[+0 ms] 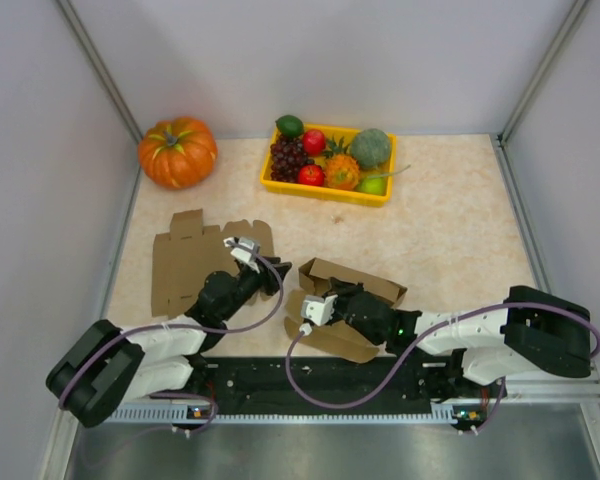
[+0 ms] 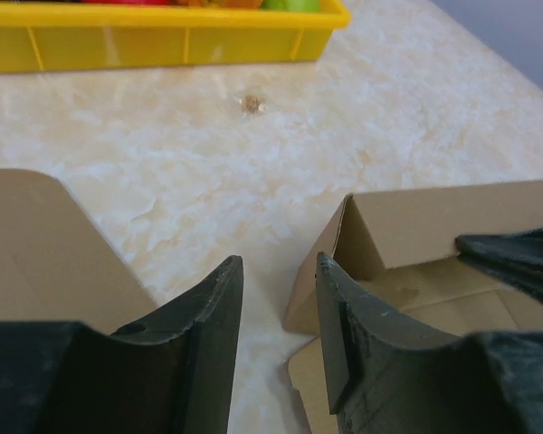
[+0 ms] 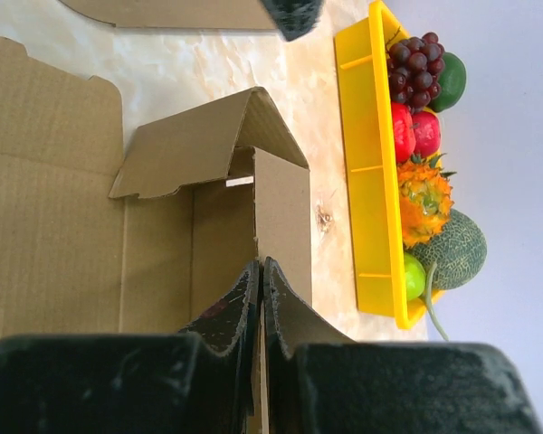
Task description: Fold the paper box
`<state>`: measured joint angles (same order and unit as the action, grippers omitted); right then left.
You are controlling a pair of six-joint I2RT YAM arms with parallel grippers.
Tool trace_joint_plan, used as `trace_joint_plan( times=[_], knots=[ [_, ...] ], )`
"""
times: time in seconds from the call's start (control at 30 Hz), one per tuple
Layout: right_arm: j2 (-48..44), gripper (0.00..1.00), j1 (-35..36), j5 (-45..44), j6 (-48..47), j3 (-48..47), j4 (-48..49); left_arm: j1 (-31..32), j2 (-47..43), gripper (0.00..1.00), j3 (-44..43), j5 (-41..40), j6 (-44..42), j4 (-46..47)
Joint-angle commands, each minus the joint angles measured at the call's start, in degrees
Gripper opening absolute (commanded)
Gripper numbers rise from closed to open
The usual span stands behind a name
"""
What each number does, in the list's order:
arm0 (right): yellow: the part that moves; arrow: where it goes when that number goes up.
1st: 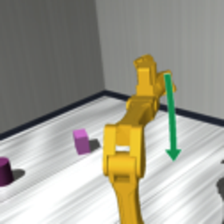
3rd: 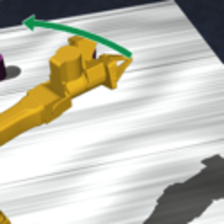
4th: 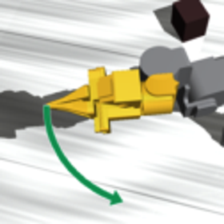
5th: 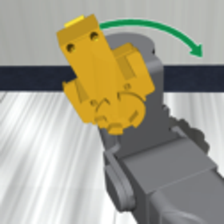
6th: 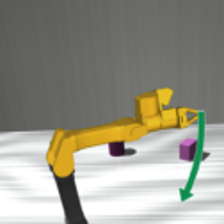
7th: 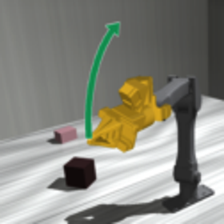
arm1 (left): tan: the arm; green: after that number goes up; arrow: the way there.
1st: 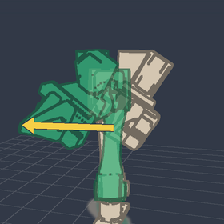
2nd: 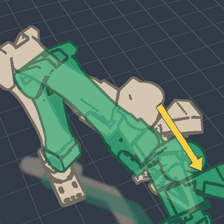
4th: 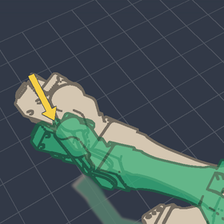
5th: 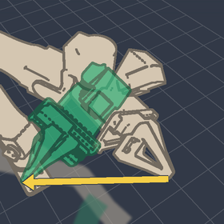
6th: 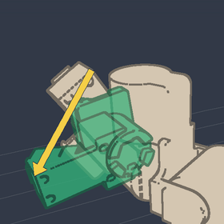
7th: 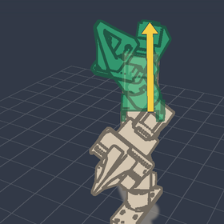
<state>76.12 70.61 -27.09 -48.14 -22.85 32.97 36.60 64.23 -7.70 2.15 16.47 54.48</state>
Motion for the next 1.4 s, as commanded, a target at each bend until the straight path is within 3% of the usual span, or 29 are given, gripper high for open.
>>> trace_joint_plan(
  times=[0.0, 0.03, 0.07, 0.13, 0.3, 0.43, 0.63, 0.97, 1.13, 1.23, 1.37],
  knots=[
    [-0.9, 0.00, -0.6, 1.6, 1.8, -0.4, -0.1, -0.4, 4.0, 0.43, -1.5, 4.5, -2.0, -5.2],
    [-1.1, 0.00, -0.6, 1.5, 1.8, -0.4, -0.4, -0.4, 5.5, 0.43, -4.0, 6.6, -3.2, -6.2],
    [-1.4, 0.00, -0.7, 1.6, 1.9, -0.5, -0.7, -0.5, 9.6, 0.43, -7.2, 10.6, -4.9, -13.0],
    [-1.8, 0.00, -0.8, 1.7, 1.8, -0.6, -0.9, -0.2, 11.9, 0.44, -9.6, 13.8, -4.3, -13.4],
    [-1.6, 0.00, -0.9, 2.4, 2.2, -0.9, -1.2, 0.2, 17.4, 0.45, -9.1, 10.3, -5.6, -3.0],
    [-1.4, 0.00, -0.8, 3.0, 2.5, -1.1, -1.8, 1.5, 19.9, 0.40, -9.1, 12.0, -6.4, 1.9],
    [-1.0, 0.00, -0.8, 3.5, 2.8, -1.6, -2.3, 2.5, 23.7, 0.42, -7.2, 12.3, -6.4, 10.9],
    [-0.7, 0.00, -1.0, 4.5, 3.5, -2.7, -2.0, 10.8, 27.8, 0.25, -7.8, -6.5, -9.0, 20.1],
    [0.0, 0.00, -1.1, 4.9, 4.4, -3.1, -1.5, 13.8, 31.1, 0.34, -9.4, -16.5, -11.4, 23.6],
    [0.5, 0.00, -1.1, 5.3, 5.0, -3.3, -1.2, 15.3, 34.7, 0.20, -10.7, -19.5, -13.2, 27.9],
    [0.4, 0.00, -1.1, 5.8, 5.9, -3.4, -1.5, 18.9, 39.0, 0.07, -10.9, -29.8, -15.9, 35.8]
  ],
)
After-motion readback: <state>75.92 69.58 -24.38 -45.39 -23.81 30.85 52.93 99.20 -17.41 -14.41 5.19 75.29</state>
